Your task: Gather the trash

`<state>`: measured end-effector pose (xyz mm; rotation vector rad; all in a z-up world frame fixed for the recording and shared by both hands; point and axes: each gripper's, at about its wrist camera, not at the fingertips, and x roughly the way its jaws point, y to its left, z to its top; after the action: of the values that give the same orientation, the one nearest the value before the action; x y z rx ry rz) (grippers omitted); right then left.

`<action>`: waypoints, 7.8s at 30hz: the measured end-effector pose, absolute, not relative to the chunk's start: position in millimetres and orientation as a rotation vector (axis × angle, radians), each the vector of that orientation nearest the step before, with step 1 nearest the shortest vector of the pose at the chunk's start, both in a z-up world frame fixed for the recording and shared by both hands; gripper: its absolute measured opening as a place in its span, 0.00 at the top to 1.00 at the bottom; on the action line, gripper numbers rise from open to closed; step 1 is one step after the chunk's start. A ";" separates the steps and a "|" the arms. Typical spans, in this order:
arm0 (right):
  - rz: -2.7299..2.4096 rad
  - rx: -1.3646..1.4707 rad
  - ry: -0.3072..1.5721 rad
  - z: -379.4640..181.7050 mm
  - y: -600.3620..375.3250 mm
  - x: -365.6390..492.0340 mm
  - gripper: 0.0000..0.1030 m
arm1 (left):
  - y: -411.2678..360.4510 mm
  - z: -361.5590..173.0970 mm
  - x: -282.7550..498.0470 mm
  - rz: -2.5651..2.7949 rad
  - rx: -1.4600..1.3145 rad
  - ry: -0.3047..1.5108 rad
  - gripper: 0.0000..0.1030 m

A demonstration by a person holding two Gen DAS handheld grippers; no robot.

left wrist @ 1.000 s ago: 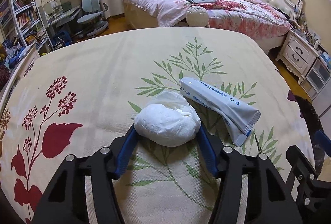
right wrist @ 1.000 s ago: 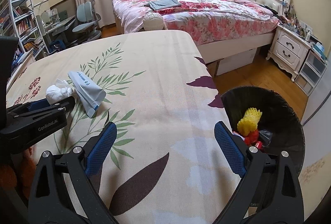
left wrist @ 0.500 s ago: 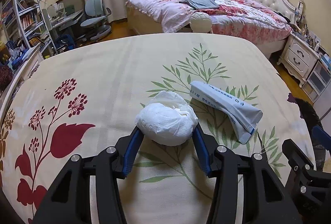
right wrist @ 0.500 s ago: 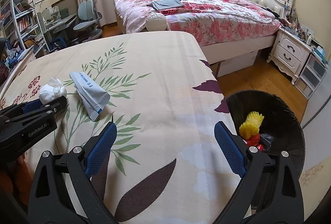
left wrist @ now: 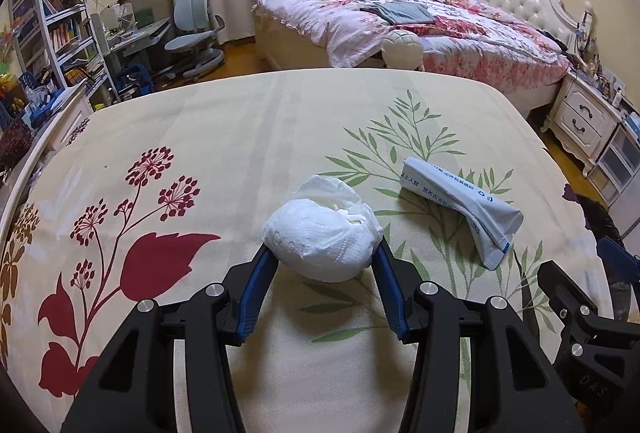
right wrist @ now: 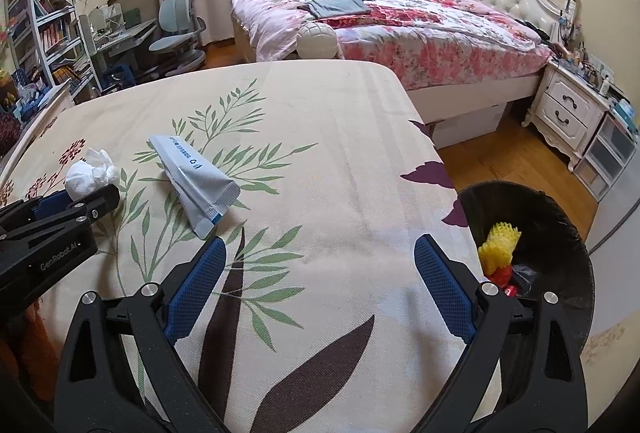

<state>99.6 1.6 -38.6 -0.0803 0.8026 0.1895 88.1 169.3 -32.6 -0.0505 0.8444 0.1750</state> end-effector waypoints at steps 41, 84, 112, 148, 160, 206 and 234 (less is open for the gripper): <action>0.321 -0.144 0.872 -45.4 78.5 133.5 0.63 | 218.9 -41.0 72.7 0.252 -0.099 0.855 0.52; 0.075 0.031 0.793 -34.4 -104.1 44.3 0.65 | 43.6 -34.0 45.2 -0.047 0.038 0.804 0.52; -0.178 0.142 0.714 -26.1 -217.8 46.5 0.65 | -74.5 -20.8 76.5 -0.211 0.129 0.721 0.51; -0.223 0.195 0.743 -44.6 -250.1 81.4 0.64 | -117.3 -35.4 120.0 -0.214 0.179 0.730 0.50; -0.243 0.195 0.735 -43.9 -253.9 83.2 0.54 | -117.5 -32.9 118.6 -0.197 0.195 0.695 0.27; -0.261 0.120 0.628 8.1 -203.1 1.6 0.12 | -32.5 9.1 40.1 -0.132 0.092 0.626 0.12; -0.224 0.070 0.579 25.2 -167.7 -32.1 0.12 | 10.4 21.1 -2.4 -0.088 0.037 0.598 0.12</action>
<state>-32.1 -167.7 25.2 0.0705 0.5791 -0.2240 -2.4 10.4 21.1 0.0372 0.5982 -0.0882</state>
